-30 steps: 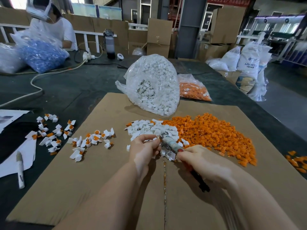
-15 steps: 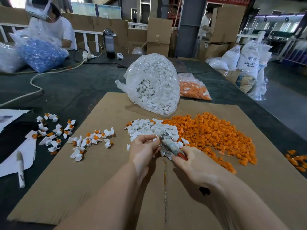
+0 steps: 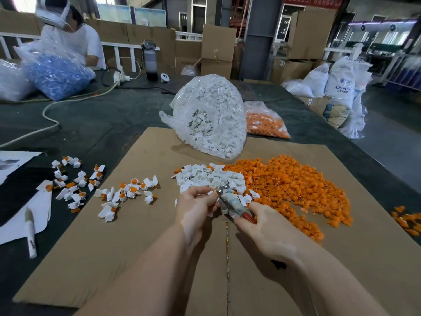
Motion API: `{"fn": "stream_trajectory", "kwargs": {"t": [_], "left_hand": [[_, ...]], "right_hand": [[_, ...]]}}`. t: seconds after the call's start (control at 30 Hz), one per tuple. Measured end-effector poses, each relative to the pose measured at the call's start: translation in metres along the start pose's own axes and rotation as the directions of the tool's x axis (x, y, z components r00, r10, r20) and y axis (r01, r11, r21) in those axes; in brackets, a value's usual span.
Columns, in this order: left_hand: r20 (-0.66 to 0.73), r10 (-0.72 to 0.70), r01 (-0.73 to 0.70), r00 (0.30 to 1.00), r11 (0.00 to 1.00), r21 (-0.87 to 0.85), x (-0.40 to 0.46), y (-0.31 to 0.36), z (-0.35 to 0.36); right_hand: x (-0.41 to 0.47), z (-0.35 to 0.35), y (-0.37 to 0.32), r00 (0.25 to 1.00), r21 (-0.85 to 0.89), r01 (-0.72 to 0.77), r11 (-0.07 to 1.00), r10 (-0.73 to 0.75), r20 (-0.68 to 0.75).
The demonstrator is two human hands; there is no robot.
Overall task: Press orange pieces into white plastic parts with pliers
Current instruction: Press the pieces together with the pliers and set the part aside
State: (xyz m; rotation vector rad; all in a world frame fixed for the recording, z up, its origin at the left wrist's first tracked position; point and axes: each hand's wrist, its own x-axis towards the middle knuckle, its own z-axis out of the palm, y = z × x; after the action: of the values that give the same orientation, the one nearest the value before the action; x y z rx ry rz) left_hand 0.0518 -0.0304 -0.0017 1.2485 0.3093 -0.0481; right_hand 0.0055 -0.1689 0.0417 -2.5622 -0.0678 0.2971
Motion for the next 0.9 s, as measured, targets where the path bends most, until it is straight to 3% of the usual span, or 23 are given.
{"fn": "stream_trajectory", "kwargs": {"t": [0.17, 0.33, 0.47, 0.63, 0.83, 0.9], "left_hand": [[-0.010, 0.003, -0.003, 1.000, 1.000, -0.010, 0.000, 0.000, -0.001], [-0.009, 0.079, -0.079, 0.997, 0.994, -0.077, -0.004, -0.003, -0.005], [0.064, 0.162, -0.168, 0.985, 0.981, 0.092, -0.004, -0.009, -0.011], [0.118, 0.247, -0.271, 0.962, 0.919, 0.285, -0.007, -0.012, -0.012], [0.113, 0.291, -0.312, 0.950, 0.880, 0.358, -0.006, -0.017, -0.011], [0.109, 0.299, -0.318, 0.948, 0.876, 0.363, -0.006, -0.018, -0.010]], "right_hand": [[-0.002, 0.005, 0.003, 0.995, -0.001, 0.018, 1.000, -0.018, -0.096], [-0.002, 0.005, 0.019, 0.944, 0.135, -0.018, 0.991, 0.061, -0.325], [0.010, -0.003, 0.040, 0.837, -0.072, -0.136, 0.988, 0.076, -0.541], [0.020, -0.004, 0.061, 0.827, -0.370, -0.327, 0.870, 0.075, -0.557], [0.022, 0.006, 0.063, 0.812, -0.480, -0.380, 0.791, 0.036, -0.583], [0.023, 0.010, 0.057, 0.771, -0.451, -0.269, 0.851, -0.091, -0.630]]}}
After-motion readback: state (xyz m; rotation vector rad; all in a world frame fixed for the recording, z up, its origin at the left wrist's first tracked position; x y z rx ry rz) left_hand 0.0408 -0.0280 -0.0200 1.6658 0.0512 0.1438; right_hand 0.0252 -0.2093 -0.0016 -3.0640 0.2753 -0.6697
